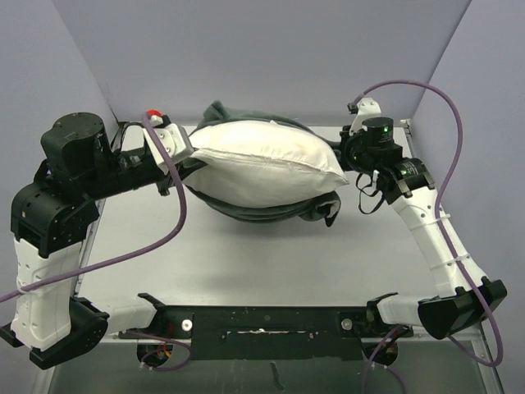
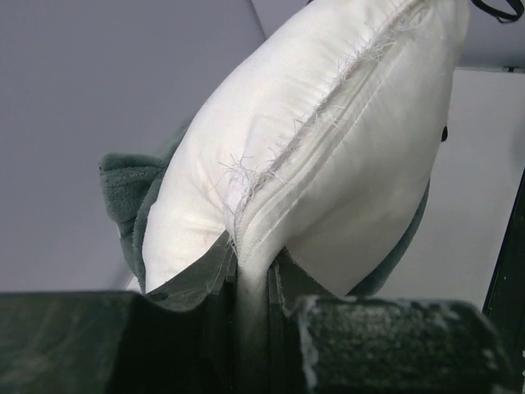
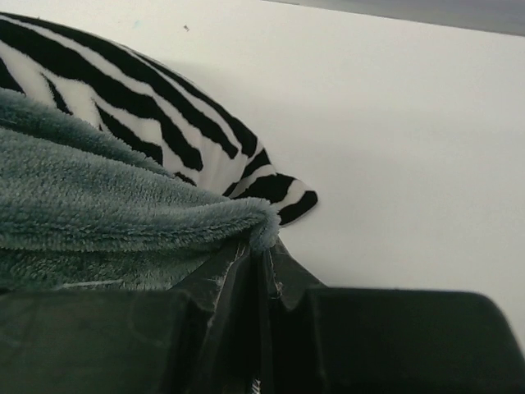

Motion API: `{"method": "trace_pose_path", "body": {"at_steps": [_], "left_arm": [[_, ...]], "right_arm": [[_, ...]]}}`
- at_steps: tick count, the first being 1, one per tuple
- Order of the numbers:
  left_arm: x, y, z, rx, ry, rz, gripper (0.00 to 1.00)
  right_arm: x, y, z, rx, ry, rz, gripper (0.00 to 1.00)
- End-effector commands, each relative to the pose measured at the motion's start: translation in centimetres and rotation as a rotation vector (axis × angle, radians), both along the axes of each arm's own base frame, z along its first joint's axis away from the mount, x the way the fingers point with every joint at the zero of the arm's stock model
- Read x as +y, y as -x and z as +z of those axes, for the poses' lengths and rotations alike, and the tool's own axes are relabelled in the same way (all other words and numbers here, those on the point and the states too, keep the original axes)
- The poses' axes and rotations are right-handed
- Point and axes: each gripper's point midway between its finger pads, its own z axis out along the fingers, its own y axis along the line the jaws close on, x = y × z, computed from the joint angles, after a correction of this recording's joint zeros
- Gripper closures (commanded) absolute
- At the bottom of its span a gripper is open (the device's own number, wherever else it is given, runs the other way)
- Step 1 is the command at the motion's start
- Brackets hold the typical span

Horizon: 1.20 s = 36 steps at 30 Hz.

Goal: Remove the pillowcase from the pillow

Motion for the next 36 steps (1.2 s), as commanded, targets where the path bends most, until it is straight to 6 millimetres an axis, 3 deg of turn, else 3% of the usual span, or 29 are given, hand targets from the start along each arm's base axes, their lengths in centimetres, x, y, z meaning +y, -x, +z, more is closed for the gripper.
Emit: {"method": "trace_pose_path", "body": {"at_steps": [1,3,8,11,14,18,21,24,27,30,32,36], "left_arm": [[1.6,0.3,11.8,-0.295,0.313,0.089,1.00],[1.6,-1.0,12.5,-0.309,0.326,0.129,1.00],[2.2,-3.2,14.4,-0.326,0.395,0.230,1.00],[3.0,-5.4,14.3,-0.333,0.390,0.329,1.00],[3.5,-7.0,13.8,-0.334,0.375,0.401,1.00],[4.1,-7.6,14.1,-0.335,0.393,0.446,1.00],[4.7,-8.3,14.1,-0.338,0.381,0.496,1.00],[5.8,-9.5,13.8,-0.358,0.352,0.581,1.00],[6.6,-10.6,13.4,-0.377,0.315,0.646,1.00],[6.4,-11.1,13.1,-0.386,0.293,0.651,1.00],[6.0,-11.1,12.7,-0.383,0.279,0.631,1.00],[5.5,-11.0,12.0,-0.377,0.254,0.599,1.00]], "right_arm": [[0.6,-0.1,1.3,0.003,-0.142,-0.012,1.00],[1.5,0.1,2.7,0.016,-0.179,0.027,0.91],[1.9,1.0,8.7,-0.113,-0.179,0.118,0.26],[2.1,2.6,12.8,-0.268,-0.172,0.205,0.13],[2.6,4.5,14.2,-0.321,-0.164,0.290,0.07],[1.4,5.2,12.8,-0.306,-0.123,0.250,0.01],[-1.0,5.7,10.8,-0.311,-0.079,0.130,0.02],[-1.9,7.2,9.0,-0.325,-0.080,0.105,0.02],[-0.8,8.4,6.3,-0.302,-0.102,0.178,0.02],[1.3,8.7,2.3,-0.213,-0.116,0.290,0.02],[2.2,8.2,0.2,-0.171,-0.102,0.333,0.02],[4.9,6.9,-2.1,-0.206,-0.035,0.449,0.02]]}}
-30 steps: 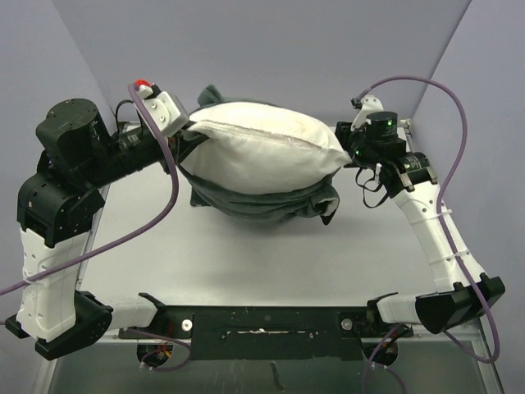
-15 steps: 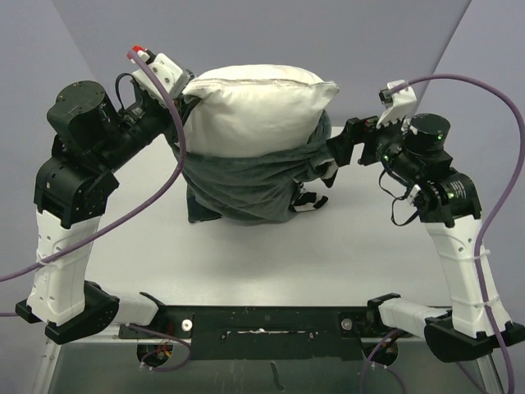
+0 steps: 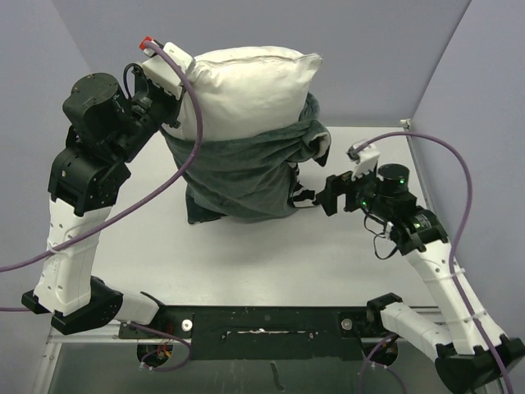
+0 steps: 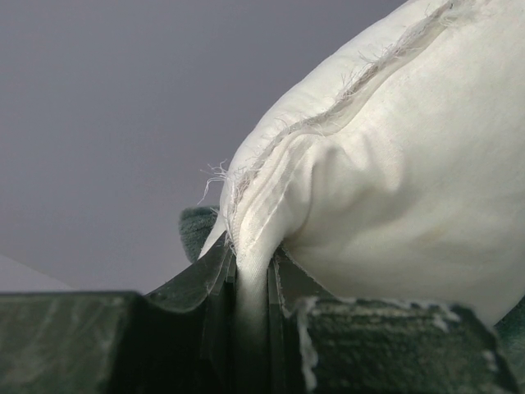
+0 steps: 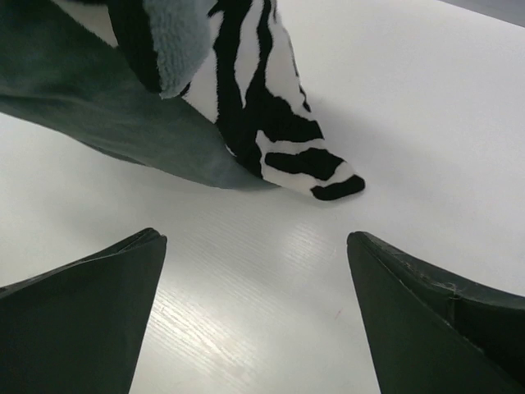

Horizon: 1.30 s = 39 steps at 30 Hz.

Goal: Remove the pillowcase from the pillow

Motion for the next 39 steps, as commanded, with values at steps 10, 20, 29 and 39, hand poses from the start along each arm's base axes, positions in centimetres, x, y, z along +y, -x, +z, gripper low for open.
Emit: {"method": "trace_pose_path", "body": {"at_steps": [10,20,29,39], "left_arm": [[1.4,0.1,5.0,-0.206,0.061,0.056,1.00],[2.1,0.4,6.7,-0.258,0.112,0.085,1.00],[4.8,2.6,13.2,-0.440,0.166,0.161,1.00],[9.4,8.8,21.5,-0.731,0.250,0.253,1.00]], "right_arm": [[9.8,-9.3,-4.1,-0.267,0.193,0.245,0.01],[10.0,-12.2,-11.5,-0.213,0.218,0.181,0.68],[2.5,-10.9,-16.1,0.092,0.036,-0.141,1.00],[-4.9,-6.2,-22.0,0.559,0.163,-0.372,1.00]]}}
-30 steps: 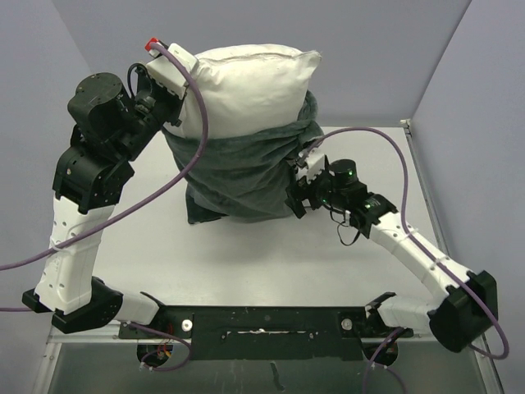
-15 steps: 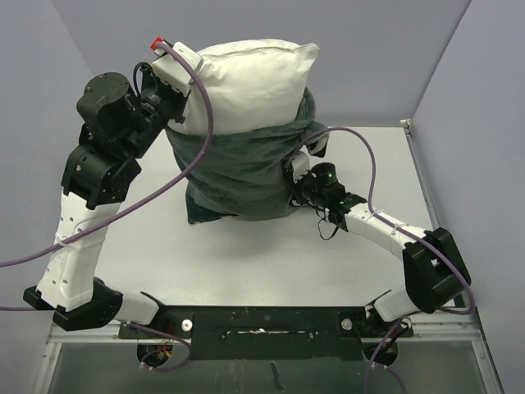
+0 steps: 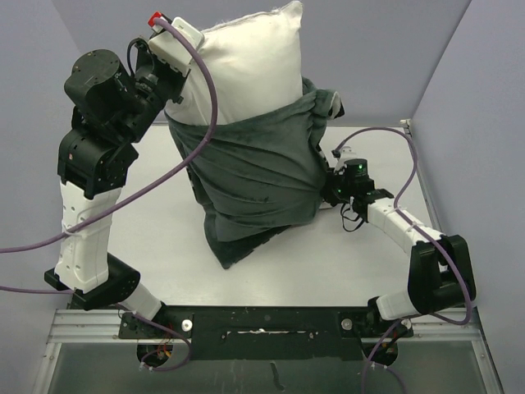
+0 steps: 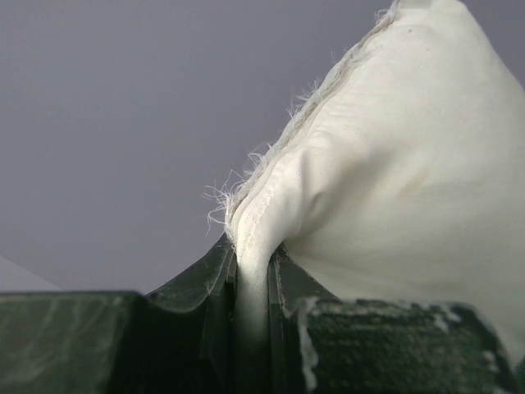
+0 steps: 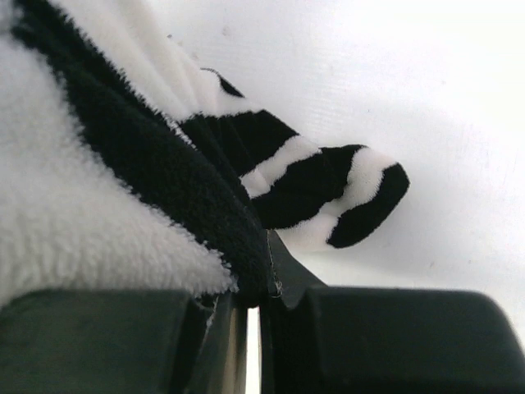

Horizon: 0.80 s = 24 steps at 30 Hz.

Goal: Remove the pillowcase from the pillow

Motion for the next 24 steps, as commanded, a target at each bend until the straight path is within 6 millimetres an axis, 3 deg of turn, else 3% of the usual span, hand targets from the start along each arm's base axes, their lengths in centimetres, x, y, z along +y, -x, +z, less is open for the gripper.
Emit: {"method": "trace_pose_path", "body": {"at_steps": [1,5,8,9,12,15,17,20,24], "left_arm": [[10.0,11.3,17.1,-0.623,0.285,0.181,1.00],[11.1,12.2,17.3,-0.662,0.260,0.230,1.00],[10.2,9.7,14.7,-0.621,0.132,0.280,1.00],[9.7,8.9,13.4,-0.601,0.089,0.284,1.00],[8.1,5.9,8.9,-0.522,-0.015,0.280,1.00],[8.3,2.8,5.5,-0.449,-0.048,0.294,1.00],[9.7,0.4,4.0,-0.393,-0.030,0.314,1.00],[12.1,-3.0,2.2,-0.327,-0.024,0.373,1.00],[14.3,-5.6,0.2,-0.286,-0.043,0.418,1.00]], "right_arm": [[-4.1,4.7,-4.3,0.318,0.124,-0.142,1.00],[-4.8,5.4,-4.1,0.433,0.142,-0.167,1.00],[-5.1,5.8,-3.7,0.498,0.173,-0.158,1.00],[-5.4,5.6,-3.1,0.491,0.193,-0.172,0.91],[-4.5,4.3,1.3,0.285,0.219,-0.186,0.68],[-2.7,3.8,8.4,-0.034,0.175,-0.172,0.43],[-2.5,4.4,11.9,-0.159,0.188,-0.172,0.38],[-1.8,5.8,15.3,-0.256,0.223,-0.137,0.36],[3.1,8.8,16.6,-0.306,0.198,0.050,0.35]]}}
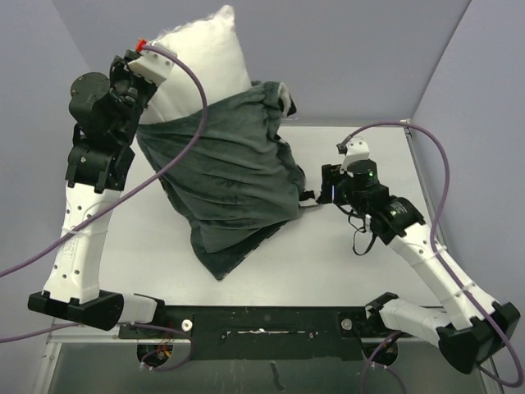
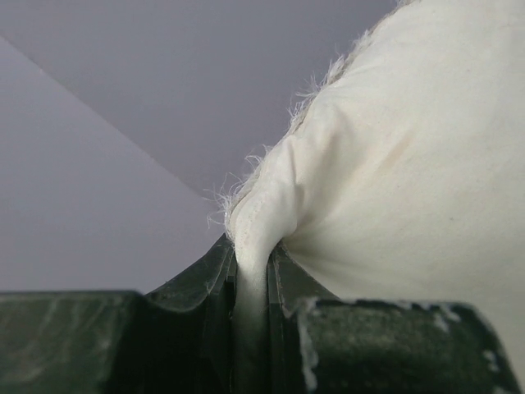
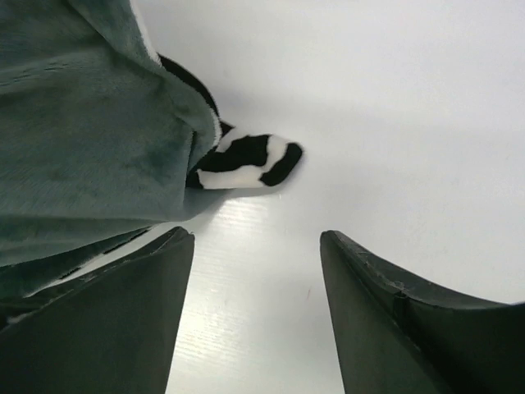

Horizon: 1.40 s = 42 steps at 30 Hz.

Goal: Remove the pillowcase from the pillow

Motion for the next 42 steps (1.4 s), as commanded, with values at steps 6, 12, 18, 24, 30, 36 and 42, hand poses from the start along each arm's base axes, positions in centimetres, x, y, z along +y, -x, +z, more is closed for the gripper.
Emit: {"method": "trace_pose_path", "body": {"at_steps": [6,12,18,24,30,36,42], "left_arm": [[6.8,-2.2,2.0,-0.165,0.070,0.116,1.00],[9.7,-3.0,-1.3,-0.086,0.087,0.148,1.00],[11.5,-2.8,-2.1,-0.043,0.092,0.162,1.00],[13.3,-2.8,-4.3,0.047,0.126,0.144,1.00],[13.9,-2.8,-6.0,0.072,0.123,0.128,1.00],[15.0,-2.8,-6.9,0.086,0.128,0.137,1.00],[15.4,-2.7,-6.8,0.077,0.142,0.131,1.00]], "right_arm": [[15.5,9.6,-4.5,0.028,0.116,0.524,0.33],[24.1,14.2,-10.4,0.087,0.199,0.701,0.30],[30.2,14.6,-12.9,0.106,0.150,0.789,0.30],[31.6,12.8,-17.6,0.176,0.187,0.744,0.29],[30.6,10.3,-21.9,0.199,0.226,0.650,0.29],[28.9,9.6,-24.5,0.229,0.234,0.568,0.34],[26.2,10.1,-25.3,0.293,0.151,0.475,0.59]]}}
